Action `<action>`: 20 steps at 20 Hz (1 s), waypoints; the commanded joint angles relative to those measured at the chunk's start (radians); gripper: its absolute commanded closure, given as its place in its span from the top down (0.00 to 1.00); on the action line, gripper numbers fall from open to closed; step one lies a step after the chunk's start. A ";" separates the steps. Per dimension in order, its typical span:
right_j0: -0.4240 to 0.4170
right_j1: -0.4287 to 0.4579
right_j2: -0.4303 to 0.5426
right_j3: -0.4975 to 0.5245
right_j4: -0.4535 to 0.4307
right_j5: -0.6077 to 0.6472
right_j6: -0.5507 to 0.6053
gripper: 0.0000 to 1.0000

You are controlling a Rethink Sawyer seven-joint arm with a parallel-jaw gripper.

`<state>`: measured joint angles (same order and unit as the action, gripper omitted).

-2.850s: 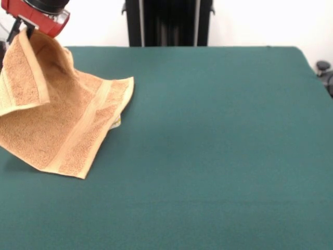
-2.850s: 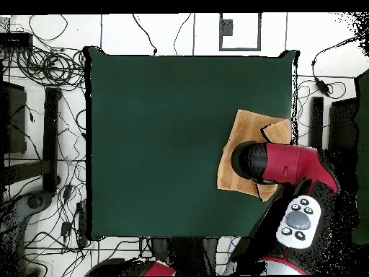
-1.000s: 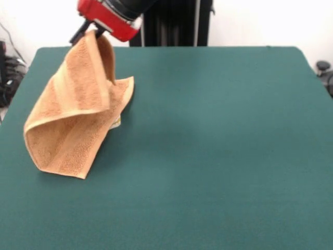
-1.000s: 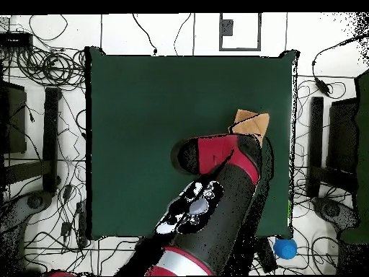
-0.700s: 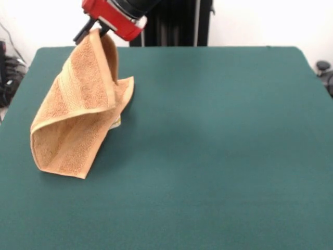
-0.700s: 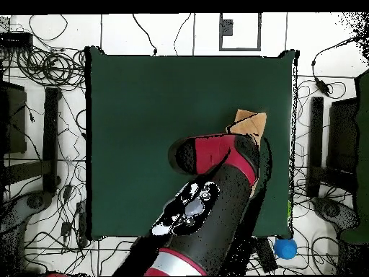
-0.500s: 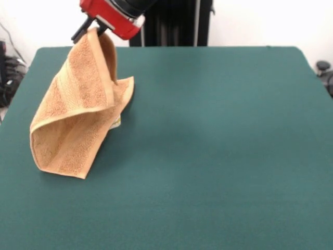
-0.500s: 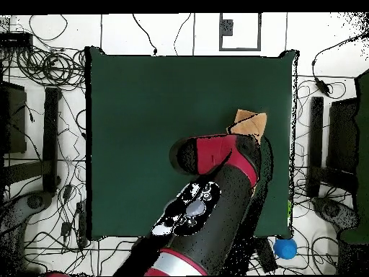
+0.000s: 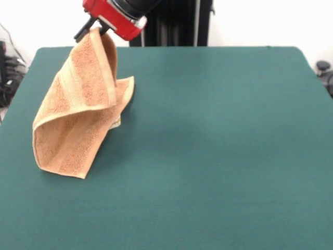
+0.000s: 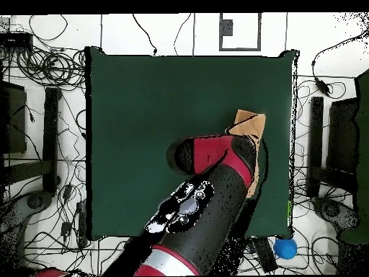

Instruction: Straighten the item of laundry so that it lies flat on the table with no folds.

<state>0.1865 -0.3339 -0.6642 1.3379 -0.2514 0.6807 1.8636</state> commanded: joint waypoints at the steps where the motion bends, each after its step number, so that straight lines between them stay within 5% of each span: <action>1: 0.079 0.089 0.028 0.023 0.116 0.117 0.386 0.00; 20: 0.158 0.130 0.034 0.068 0.257 0.085 0.561 0.00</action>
<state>0.3100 -0.2300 -0.6869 1.3393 -0.0837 0.6836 2.1212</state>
